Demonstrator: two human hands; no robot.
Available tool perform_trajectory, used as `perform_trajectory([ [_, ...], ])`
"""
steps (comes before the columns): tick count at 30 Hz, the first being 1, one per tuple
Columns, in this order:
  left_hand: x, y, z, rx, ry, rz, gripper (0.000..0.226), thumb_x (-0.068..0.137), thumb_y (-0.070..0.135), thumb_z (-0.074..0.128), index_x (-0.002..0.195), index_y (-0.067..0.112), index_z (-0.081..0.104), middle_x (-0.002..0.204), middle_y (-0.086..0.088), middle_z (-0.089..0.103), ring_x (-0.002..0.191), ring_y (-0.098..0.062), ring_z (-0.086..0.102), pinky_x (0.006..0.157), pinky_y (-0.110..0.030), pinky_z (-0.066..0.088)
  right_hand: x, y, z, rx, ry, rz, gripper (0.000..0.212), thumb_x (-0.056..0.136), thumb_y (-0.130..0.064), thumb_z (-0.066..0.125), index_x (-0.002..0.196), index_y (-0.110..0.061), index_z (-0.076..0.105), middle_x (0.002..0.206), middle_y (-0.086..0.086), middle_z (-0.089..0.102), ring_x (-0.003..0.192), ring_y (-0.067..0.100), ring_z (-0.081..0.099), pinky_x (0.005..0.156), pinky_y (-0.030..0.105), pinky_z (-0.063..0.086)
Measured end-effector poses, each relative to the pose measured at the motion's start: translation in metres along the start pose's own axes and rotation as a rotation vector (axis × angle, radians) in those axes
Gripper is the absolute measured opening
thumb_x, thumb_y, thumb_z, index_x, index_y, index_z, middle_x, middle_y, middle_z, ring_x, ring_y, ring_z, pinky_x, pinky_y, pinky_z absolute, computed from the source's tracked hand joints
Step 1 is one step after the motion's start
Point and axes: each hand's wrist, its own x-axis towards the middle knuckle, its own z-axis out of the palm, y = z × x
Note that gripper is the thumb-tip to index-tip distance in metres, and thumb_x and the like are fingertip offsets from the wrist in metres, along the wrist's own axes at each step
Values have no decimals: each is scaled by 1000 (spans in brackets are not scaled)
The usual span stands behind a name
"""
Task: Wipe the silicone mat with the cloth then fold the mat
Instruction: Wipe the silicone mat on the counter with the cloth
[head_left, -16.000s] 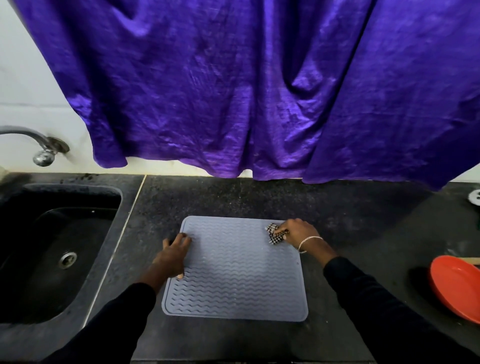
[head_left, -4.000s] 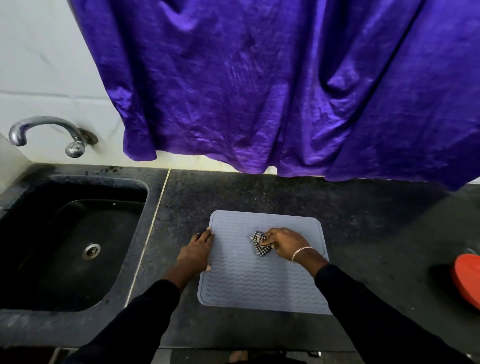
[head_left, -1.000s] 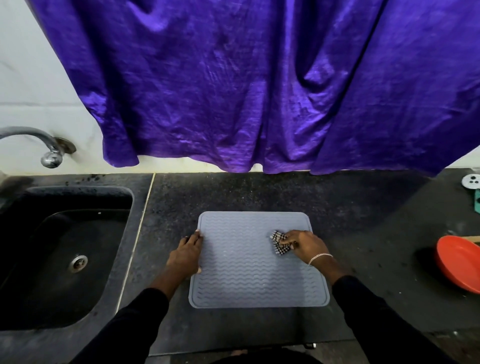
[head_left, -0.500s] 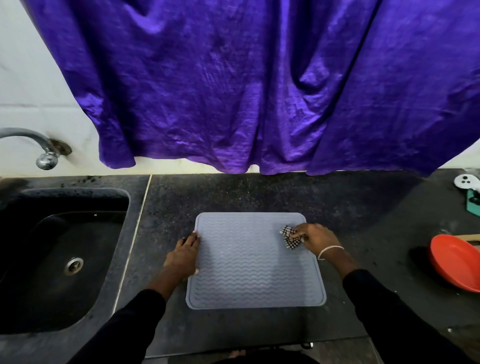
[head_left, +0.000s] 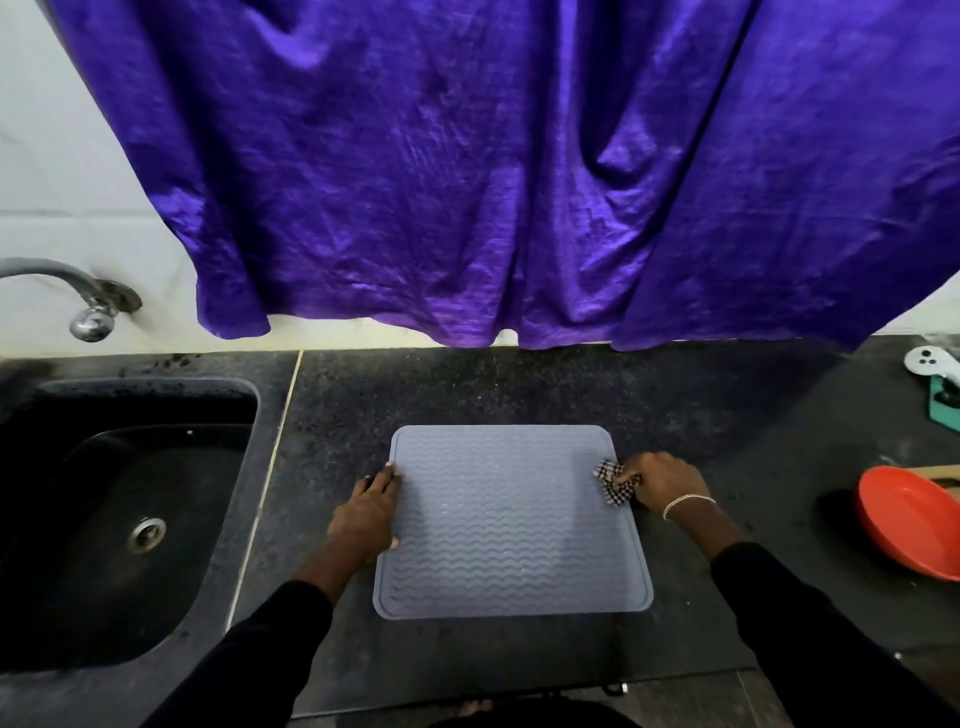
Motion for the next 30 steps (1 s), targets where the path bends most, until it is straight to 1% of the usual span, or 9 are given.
perform_trajectory([
  [4, 0, 0, 0, -1, 0, -2, 113, 83, 34, 79, 162, 18, -1, 169, 7, -11, 155, -28, 6, 113, -54, 41, 3, -18, 1, 57, 49, -114, 39, 88, -22, 67, 123, -40, 71, 140, -10, 63, 128, 20, 61, 106, 36, 50],
  [7, 0, 0, 1, -1, 1, 0, 114, 83, 34, 79, 162, 18, -1, 169, 8, -12, 155, -28, 6, 113, -53, 42, 4, -27, 8, 115, 40, -157, 42, 88, -15, 65, 123, -37, 72, 143, -12, 61, 131, 19, 59, 110, 34, 47],
  [11, 0, -1, 2, -17, -1, 2, 113, 83, 33, 79, 162, 19, -1, 169, 9, -13, 156, -27, 4, 114, -54, 40, -4, -9, 23, 178, 12, -106, 39, 91, -16, 64, 124, -33, 72, 141, -8, 63, 130, 18, 60, 110, 36, 47],
  [13, 0, -2, 1, -21, -3, 4, 113, 83, 33, 79, 162, 19, 0, 169, 8, -12, 155, -28, 4, 114, -54, 40, -8, 3, 24, 199, 35, -64, 39, 92, -15, 62, 123, -36, 72, 140, -11, 64, 128, 17, 61, 109, 36, 48],
  [17, 0, -2, 2, -17, -6, 5, 114, 83, 33, 80, 162, 17, 0, 169, 7, -12, 155, -29, 4, 115, -53, 39, -9, 11, 14, 75, 32, -8, 45, 88, -13, 58, 120, -42, 71, 138, -10, 65, 126, 20, 62, 107, 36, 50],
  [19, 1, -2, 1, -20, -7, 4, 114, 83, 32, 79, 162, 18, -1, 169, 8, -12, 155, -29, 3, 115, -54, 40, -8, 9, 13, 81, 11, -45, 45, 88, -13, 60, 121, -41, 72, 140, -11, 63, 128, 19, 61, 109, 35, 48],
  [22, 0, -1, 1, -18, -10, 0, 113, 83, 32, 79, 162, 18, -1, 169, 7, -12, 155, -29, 3, 115, -54, 39, -8, -4, 20, 111, -5, -172, 44, 88, -10, 64, 123, -35, 73, 144, -12, 60, 133, 14, 57, 114, 30, 42],
  [26, 0, -1, 3, 3, 15, 7, 113, 83, 34, 78, 162, 16, -1, 169, 6, -10, 155, -30, 6, 117, -50, 38, -10, -26, 32, 149, -21, -314, 47, 86, -4, 62, 123, -31, 74, 144, -11, 60, 133, 11, 57, 114, 25, 41],
  [30, 0, -1, 3, -2, 9, 1, 113, 83, 33, 78, 162, 17, -2, 169, 7, -11, 155, -30, 5, 116, -52, 38, -18, -19, 45, 133, -37, -334, 50, 85, 3, 58, 123, -26, 75, 143, -8, 61, 133, 13, 57, 115, 22, 39],
])
